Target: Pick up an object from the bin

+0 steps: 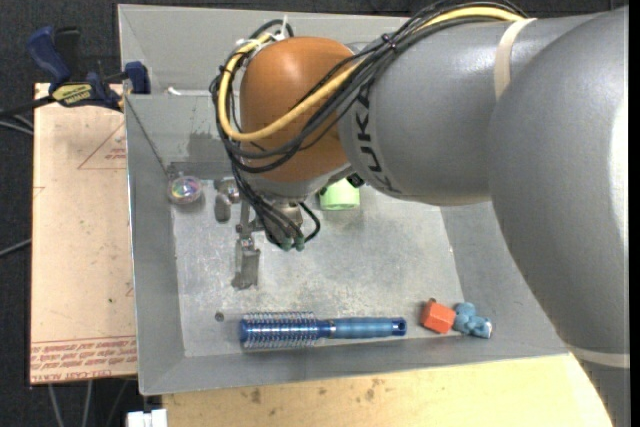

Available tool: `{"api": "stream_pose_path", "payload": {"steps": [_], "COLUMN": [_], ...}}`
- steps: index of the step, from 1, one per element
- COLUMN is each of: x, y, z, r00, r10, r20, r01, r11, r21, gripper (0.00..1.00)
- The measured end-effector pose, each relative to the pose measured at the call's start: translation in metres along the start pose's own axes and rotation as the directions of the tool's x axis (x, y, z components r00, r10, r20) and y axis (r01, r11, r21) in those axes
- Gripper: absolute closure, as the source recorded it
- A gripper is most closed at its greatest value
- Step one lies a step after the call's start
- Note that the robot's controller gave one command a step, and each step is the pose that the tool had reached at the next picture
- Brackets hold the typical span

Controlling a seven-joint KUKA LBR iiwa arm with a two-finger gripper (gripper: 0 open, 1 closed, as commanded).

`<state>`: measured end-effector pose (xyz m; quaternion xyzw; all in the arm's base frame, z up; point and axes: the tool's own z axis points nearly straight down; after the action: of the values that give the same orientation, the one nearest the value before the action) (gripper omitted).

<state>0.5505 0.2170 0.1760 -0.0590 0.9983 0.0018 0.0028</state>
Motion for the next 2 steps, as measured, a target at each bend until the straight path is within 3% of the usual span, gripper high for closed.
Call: {"api": "stream_pose_path", "payload": {"steps": [1, 2], "x": [0.065, 0.075], "y": [-0.062, -0.095], "z": [0.064, 0.105], "r00": [0.995, 0.996], "r10": [-0.094, -0.084], "r20": [-0.015, 0.009], "r01": [0.094, 0.084], "r11": [0.996, 0.996], "r21": [0.004, 0.002], "gripper": [0.00, 0.00]}}
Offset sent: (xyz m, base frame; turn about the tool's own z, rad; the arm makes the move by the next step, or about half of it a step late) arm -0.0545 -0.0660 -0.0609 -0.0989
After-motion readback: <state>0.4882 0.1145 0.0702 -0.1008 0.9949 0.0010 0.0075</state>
